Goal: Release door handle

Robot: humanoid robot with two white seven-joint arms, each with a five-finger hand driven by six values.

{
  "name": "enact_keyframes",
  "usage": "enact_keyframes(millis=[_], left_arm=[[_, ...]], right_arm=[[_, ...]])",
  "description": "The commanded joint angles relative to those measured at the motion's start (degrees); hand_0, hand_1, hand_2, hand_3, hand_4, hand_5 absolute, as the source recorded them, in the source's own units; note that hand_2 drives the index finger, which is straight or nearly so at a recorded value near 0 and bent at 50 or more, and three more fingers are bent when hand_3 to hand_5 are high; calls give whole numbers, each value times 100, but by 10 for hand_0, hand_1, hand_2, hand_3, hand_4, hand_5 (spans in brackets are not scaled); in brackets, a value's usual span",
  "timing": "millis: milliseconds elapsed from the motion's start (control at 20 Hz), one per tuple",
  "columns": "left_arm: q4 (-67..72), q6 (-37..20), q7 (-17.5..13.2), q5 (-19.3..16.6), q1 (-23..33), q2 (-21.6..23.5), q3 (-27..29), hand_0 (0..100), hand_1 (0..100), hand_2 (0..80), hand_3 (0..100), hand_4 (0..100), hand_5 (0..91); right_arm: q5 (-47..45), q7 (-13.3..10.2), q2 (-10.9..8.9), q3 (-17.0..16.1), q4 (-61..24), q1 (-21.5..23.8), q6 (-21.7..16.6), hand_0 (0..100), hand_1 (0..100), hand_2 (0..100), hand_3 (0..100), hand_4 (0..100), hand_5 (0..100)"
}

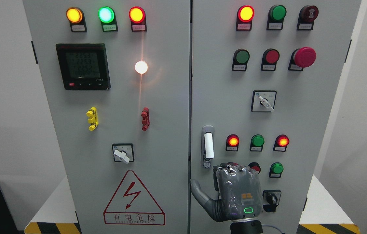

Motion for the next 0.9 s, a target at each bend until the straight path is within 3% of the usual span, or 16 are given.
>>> enact_keyframes(millis=[0, 851], left_arm=[[0, 1, 0, 0, 44, 0, 0, 120, 556, 0, 0, 0, 0], [0, -8, 0, 0, 53, 0, 0, 120, 556, 0, 0, 0, 0]], right_arm=[[1, 49, 7, -196, 63, -229, 21, 223, 355, 948, 1000, 982, 1000], [-34, 180, 42, -275, 300, -633, 56, 247, 370, 947, 1000, 985, 1000]])
